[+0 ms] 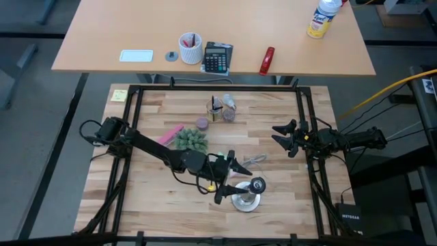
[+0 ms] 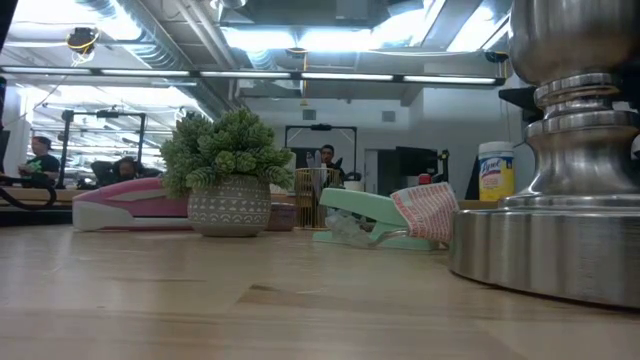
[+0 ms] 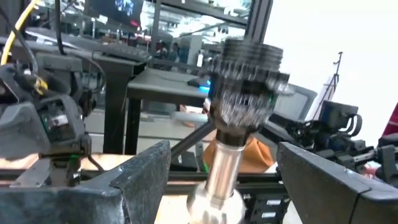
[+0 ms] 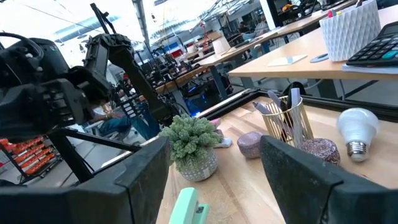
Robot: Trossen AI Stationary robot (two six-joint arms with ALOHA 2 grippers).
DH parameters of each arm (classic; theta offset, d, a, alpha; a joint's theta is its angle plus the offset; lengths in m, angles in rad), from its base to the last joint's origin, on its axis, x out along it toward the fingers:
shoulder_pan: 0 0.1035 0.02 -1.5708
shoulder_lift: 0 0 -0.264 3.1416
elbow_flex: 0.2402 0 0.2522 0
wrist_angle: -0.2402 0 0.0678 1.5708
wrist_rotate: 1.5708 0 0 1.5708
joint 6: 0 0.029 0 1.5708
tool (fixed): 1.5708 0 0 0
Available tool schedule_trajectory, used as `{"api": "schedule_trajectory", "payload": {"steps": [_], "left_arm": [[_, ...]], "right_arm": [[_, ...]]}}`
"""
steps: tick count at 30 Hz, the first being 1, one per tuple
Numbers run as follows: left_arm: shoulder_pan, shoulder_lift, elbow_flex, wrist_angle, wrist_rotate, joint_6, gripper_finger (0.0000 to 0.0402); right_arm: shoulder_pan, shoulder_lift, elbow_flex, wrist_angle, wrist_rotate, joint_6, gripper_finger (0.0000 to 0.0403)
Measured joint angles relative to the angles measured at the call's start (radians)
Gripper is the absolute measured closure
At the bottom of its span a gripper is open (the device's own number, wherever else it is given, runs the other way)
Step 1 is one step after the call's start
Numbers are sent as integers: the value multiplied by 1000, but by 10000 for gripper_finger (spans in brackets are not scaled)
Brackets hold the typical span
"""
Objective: Screw lightbulb
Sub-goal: Insert the lightbulb into the lamp
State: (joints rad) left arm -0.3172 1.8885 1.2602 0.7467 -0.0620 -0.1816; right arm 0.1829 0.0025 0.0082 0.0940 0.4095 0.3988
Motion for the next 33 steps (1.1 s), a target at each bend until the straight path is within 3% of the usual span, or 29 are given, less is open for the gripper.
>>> {"api": "schedule_trajectory", "payload": {"steps": [10, 15, 25, 29, 33], "left_arm": [[3, 97, 70, 51, 5, -20, 116], [18, 188, 180, 38, 109, -29, 116], [47, 204, 247, -56, 146, -68, 117], [46, 204, 247, -56, 145, -67, 140], [47, 204, 247, -55, 145, -56, 191]], "right_arm": [[0, 0, 0, 10, 0, 0, 150], [0, 0, 0, 9, 0, 0, 150], [0, 0, 0, 8, 0, 0, 150], [0, 0, 0, 3, 0, 0, 150], [0, 0, 0, 0, 0, 0, 150]]}}
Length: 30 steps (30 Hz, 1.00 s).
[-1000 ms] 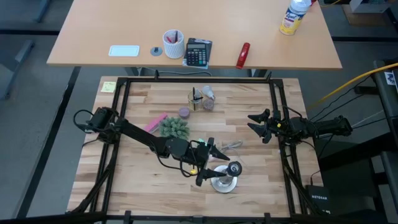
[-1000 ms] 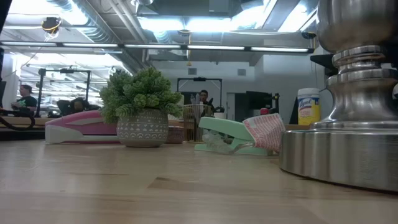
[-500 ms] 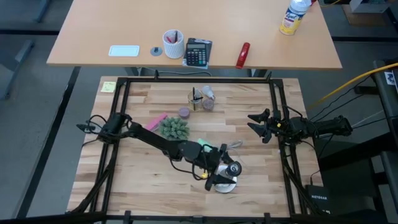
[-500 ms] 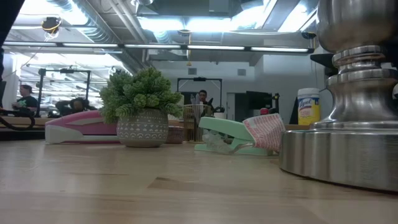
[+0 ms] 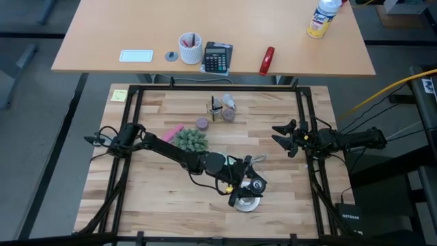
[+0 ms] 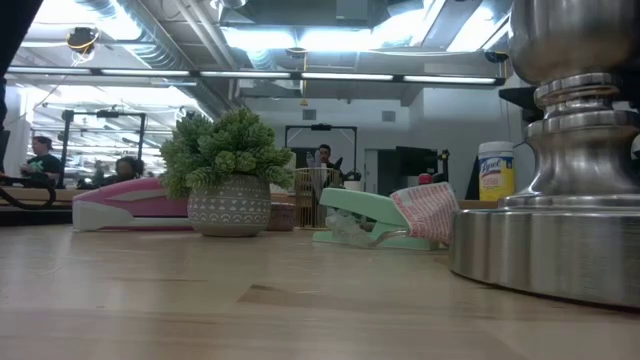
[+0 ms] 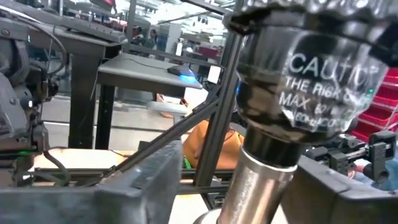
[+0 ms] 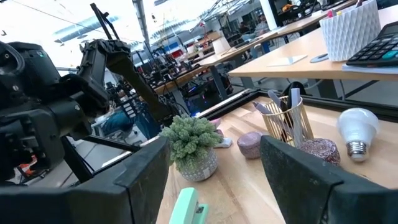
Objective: Screw lightbulb
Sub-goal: Insert the lightbulb into the lamp
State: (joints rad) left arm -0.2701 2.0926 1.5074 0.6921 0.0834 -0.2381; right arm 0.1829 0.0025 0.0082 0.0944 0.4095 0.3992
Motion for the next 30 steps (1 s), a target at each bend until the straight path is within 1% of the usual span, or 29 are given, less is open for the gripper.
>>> {"api": "schedule_trajectory", "payload": {"steps": [9, 11, 15, 17, 21, 25, 30], "left_arm": [[16, -7, 1, -3, -5, 11, 326], [24, -10, 2, -1, -13, 20, 344], [34, -19, 2, -33, -6, 21, 345], [40, -35, 2, -83, -4, 19, 345], [50, -96, 2, -258, -8, 32, 340], [49, -174, 2, -458, -65, 67, 344], [37, -252, -1, -637, -125, 85, 346]], "right_arm": [[0, 0, 0, -16, -3, 8, 150], [0, 0, 0, -16, -9, 20, 150], [0, 0, 0, -17, -10, 21, 150], [0, 0, 0, -18, -11, 22, 150], [0, 0, 0, -19, -11, 23, 150], [0, 0, 0, -21, -11, 23, 150], [0, 0, 0, -24, -11, 23, 150]]}}
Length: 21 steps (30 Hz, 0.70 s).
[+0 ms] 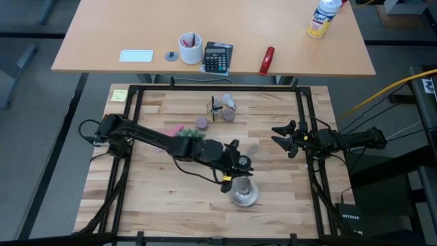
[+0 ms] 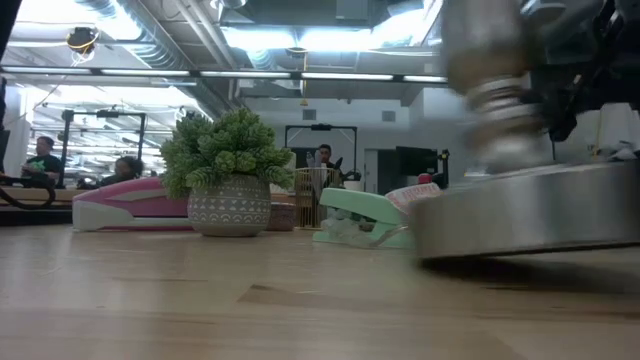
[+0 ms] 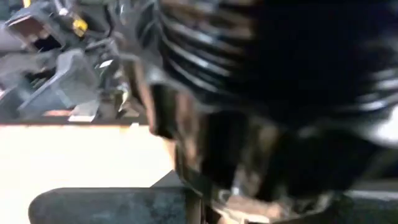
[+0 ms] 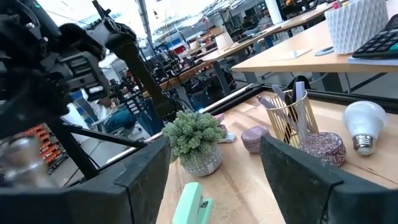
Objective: Screw lightbulb
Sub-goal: Insert the lightbulb into the lamp
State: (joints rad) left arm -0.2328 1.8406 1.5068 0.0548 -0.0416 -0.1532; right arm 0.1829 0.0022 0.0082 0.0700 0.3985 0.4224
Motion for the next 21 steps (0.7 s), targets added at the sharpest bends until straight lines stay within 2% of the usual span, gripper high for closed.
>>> {"api": "schedule_trajectory", "payload": {"steps": [5, 11, 21], "left_arm": [[-20, -45, -3, -83, -65, 34, 346], [-34, -63, 1, -225, -243, 54, 345], [22, -61, -24, -175, -358, 79, 345]], "right_arm": [[0, 0, 0, -1, 0, 0, 150], [0, 0, 0, -2, 0, 0, 150], [0, 0, 0, -3, 0, 0, 150]]}}
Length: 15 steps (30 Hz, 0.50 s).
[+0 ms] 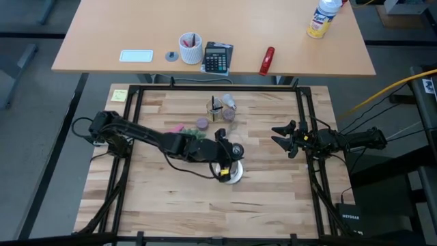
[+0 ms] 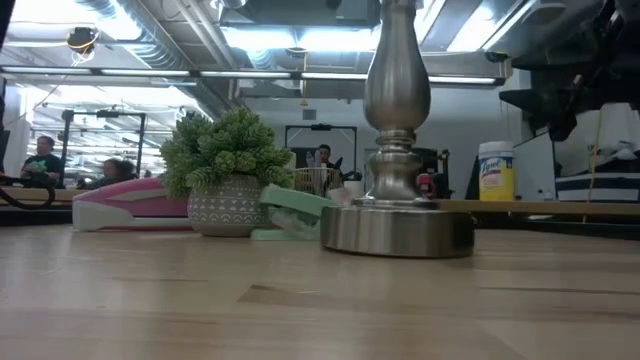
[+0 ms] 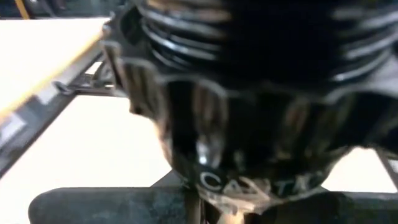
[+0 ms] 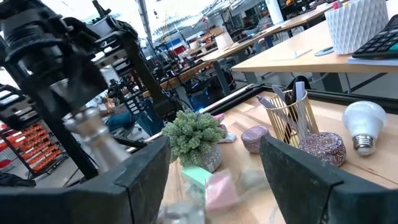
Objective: Screw lightbulb
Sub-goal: Insert the lightbulb into the lamp
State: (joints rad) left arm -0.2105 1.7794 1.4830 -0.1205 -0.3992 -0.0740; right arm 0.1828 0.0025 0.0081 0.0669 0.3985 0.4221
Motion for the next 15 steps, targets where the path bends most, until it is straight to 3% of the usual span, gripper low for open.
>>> {"api": "schedule_trajectory", "payload": {"steps": [10, 15], "left_arm": [[46, 1, -1, -2, -30, 16, 345], [43, 2, -2, -12, -31, 24, 310]], "right_arm": [[0, 0, 0, -1, 0, 0, 150], [0, 0, 0, -1, 0, 0, 150]]}}
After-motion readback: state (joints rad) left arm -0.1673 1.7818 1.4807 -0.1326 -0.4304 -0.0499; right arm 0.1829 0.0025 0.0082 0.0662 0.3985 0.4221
